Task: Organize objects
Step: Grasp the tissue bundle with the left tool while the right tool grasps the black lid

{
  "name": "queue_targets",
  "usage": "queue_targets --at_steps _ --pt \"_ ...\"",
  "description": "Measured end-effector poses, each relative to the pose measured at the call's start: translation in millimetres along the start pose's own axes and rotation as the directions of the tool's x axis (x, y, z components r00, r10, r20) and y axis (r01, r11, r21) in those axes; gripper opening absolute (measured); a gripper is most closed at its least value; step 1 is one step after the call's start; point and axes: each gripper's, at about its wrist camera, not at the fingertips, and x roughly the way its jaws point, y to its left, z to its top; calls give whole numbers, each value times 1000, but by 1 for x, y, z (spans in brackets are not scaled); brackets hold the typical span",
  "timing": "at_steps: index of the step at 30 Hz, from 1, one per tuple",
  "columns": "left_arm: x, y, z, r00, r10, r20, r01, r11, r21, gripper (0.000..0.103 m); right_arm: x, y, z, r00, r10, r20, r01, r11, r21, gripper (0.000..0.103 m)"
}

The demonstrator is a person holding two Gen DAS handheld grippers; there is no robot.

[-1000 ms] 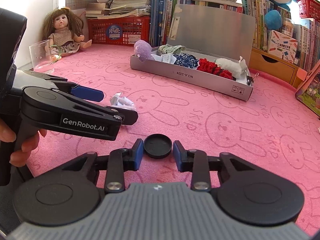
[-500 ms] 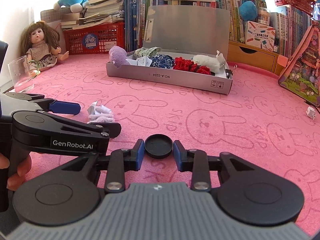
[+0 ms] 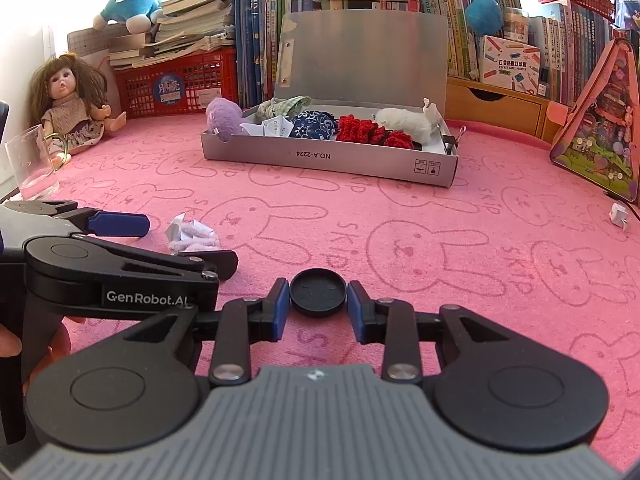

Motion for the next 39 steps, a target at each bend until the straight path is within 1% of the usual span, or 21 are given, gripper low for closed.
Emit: queue_targets --at_steps 4,10,14,17,19,20,22,26,31,39 --pt "-4 -2 -4 997 29 67 -30 1000 8 95 0 1 1 1000 -2 5 2 1000 -5 38" --pt "2 1 0 1000 12 13 -12 1000 -12 95 2 2 1 1000 -2 0 2 1000 -4 38" --pt "1 2 1 1000 17 6 -17 1000 -20 95 2 2 1 1000 7 -2 -7 1000 6 38" --pt "0 2 1 1000 8 1 -8 1000 -24 91 2 1 2 1000 16 -2 -16 1000 14 38" --pt "-3 1 1 1000 -2 5 2 1000 -19 81 2 2 2 1000 20 -2 -20 1000 15 38" --pt "-5 0 1 1000 -6 7 7 1000 -17 79 2 3 2 1000 20 -1 -20 1000 14 38" --pt "-7 -2 1 1000 -18 9 18 1000 -15 68 2 3 2 1000 21 -1 -21 1000 17 38" --pt "-10 -4 2 999 -36 7 36 999 -23 57 2 3 3 1000 31 0 -31 999 31 37" --pt "-11 -4 1 999 -34 6 35 999 -37 56 3 1 3 999 45 -3 -44 998 53 37" --pt "-11 -4 -2 1000 -20 23 21 1000 -23 56 3 3 0 1000 25 11 -25 999 27 37"
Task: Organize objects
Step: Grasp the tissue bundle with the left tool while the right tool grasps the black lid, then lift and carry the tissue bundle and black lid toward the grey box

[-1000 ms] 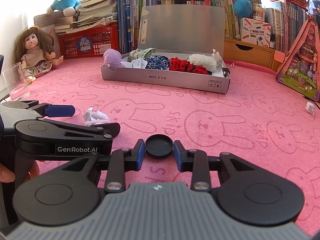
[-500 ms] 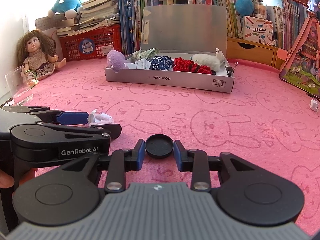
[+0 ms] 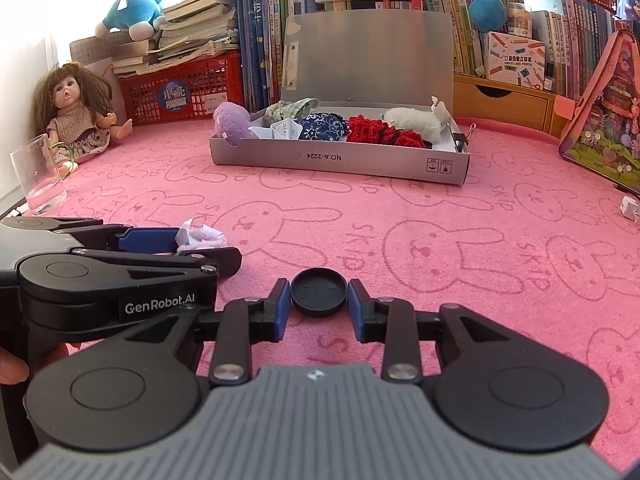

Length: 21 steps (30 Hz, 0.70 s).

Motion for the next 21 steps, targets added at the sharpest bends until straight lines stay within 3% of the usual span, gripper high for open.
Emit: queue_targets --at_steps 21 --pt "-2 0 -2 1000 15 14 -15 1000 -13 56 -1 0 -1 1000 2 12 -2 1000 2 37"
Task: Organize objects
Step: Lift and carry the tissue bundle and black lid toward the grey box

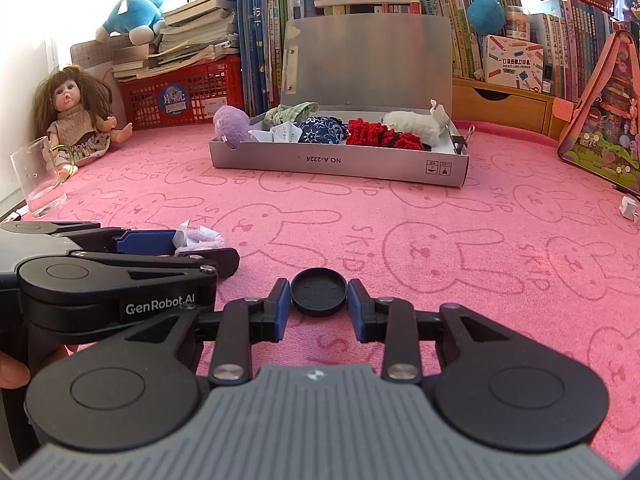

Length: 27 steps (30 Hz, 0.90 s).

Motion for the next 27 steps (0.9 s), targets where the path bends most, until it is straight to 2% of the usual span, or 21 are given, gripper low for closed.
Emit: queue_targets --at_steps 10,27 --pt "-4 -1 8 1000 -12 -9 12 1000 -29 56 -6 -7 3 999 17 35 -18 999 48 38" --pt "-17 -9 27 998 -24 51 25 1000 -7 56 -16 -20 19 995 0 101 -10 995 102 38"
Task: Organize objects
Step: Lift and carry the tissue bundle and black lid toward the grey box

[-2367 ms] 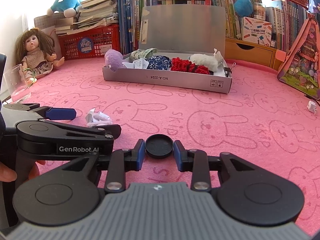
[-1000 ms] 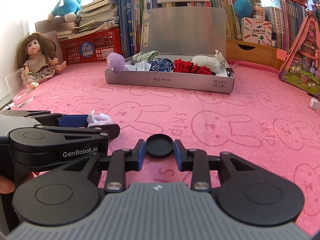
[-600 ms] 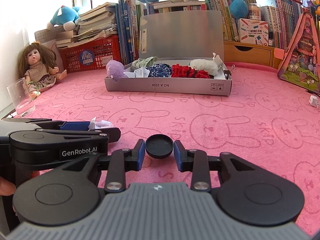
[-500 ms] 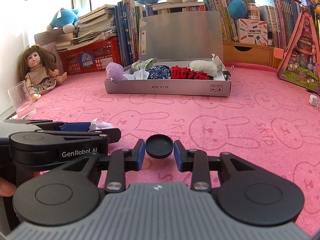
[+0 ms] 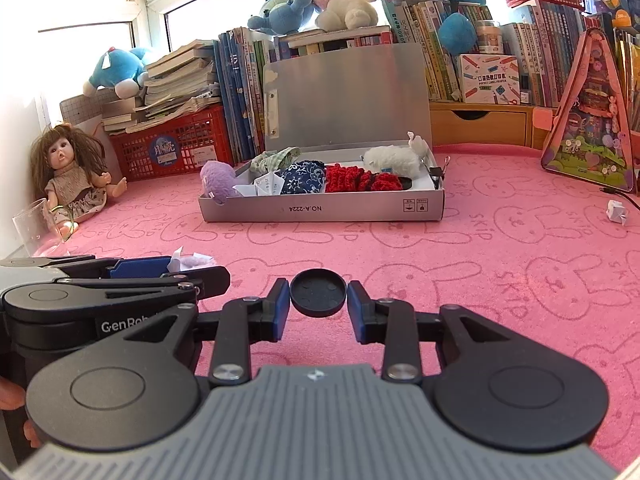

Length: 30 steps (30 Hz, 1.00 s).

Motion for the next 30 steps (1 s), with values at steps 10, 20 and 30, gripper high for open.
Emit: queue_targets --at_steps 10,20,30 --pt "0 2 8 1000 8 16 -8 1000 2 56 -1 -5 7 1000 -12 21 12 1000 18 38" --pt "10 2 25 1000 9 23 -9 1000 5 56 6 -10 19 1000 -5 26 4 1000 29 38" --pt "34 11 61 998 34 43 -33 999 -13 56 26 -22 50 998 -12 53 8 997 70 38"
